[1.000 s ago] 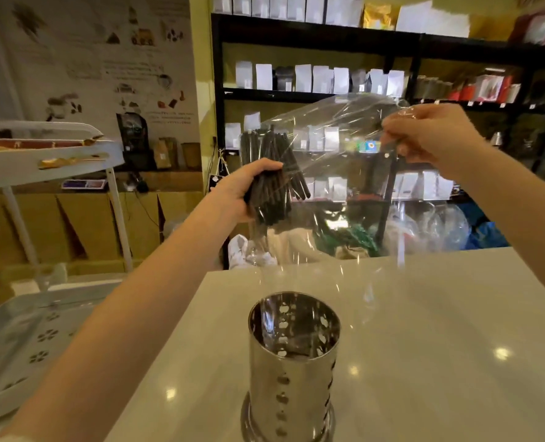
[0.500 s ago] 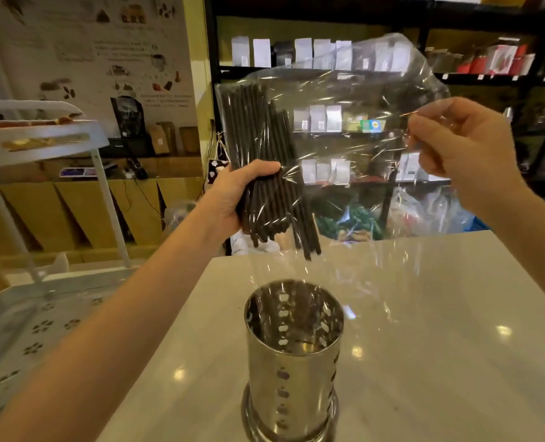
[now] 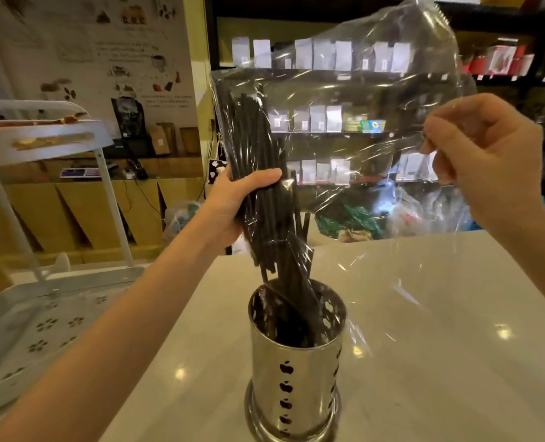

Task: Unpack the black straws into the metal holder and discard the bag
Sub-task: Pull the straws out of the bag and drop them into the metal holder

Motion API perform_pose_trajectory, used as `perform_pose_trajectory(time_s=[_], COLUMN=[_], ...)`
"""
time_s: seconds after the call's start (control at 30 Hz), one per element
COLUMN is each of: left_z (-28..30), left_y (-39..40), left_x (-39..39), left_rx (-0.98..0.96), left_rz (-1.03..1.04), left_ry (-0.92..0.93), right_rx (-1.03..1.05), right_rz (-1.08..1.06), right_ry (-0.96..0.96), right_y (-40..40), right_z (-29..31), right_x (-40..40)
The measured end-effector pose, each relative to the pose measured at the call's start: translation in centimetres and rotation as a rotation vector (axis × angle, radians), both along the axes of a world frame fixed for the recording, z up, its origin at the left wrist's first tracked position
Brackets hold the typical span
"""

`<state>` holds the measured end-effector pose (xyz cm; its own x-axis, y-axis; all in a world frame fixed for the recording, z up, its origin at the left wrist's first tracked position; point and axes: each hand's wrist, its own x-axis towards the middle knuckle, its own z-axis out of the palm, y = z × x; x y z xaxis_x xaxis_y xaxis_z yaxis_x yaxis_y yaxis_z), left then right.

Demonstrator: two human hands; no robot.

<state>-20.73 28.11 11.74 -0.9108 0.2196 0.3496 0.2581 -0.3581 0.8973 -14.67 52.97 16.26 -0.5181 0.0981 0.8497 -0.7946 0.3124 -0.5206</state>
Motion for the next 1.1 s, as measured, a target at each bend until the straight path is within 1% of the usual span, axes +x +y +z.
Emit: perform_pose_trajectory(time_s=[0.23, 0.37, 0.53, 0.8, 1.1], left_z=[1.1, 1.3, 2.2, 3.5, 4.8], left_y=[0.0, -0.1, -0.2, -0.1, 0.1], left_x=[0.3, 0.5, 1.1, 2.2, 2.7], left_rx=[-0.025, -0.045, -0.066, -0.099, -0.059], left_rz=[0.010, 0.015, -0.008, 0.003, -0.011], left_ry=[0.024, 0.040, 0.134, 0.241, 0.233], right_rx=[0.010, 0.015, 0.006, 0.025, -0.005], right_rz=[-0.024, -0.037, -0.044, -0.079, -0.092], right_ry=[0.042, 0.099, 0.153, 0.185, 0.173], right_y=[0.2, 0.1, 0.2, 0.2, 0.6], right_z=[0.0, -0.2, 0.1, 0.7, 0.9], right_x=[0.1, 0.3, 0.5, 0.6, 0.7])
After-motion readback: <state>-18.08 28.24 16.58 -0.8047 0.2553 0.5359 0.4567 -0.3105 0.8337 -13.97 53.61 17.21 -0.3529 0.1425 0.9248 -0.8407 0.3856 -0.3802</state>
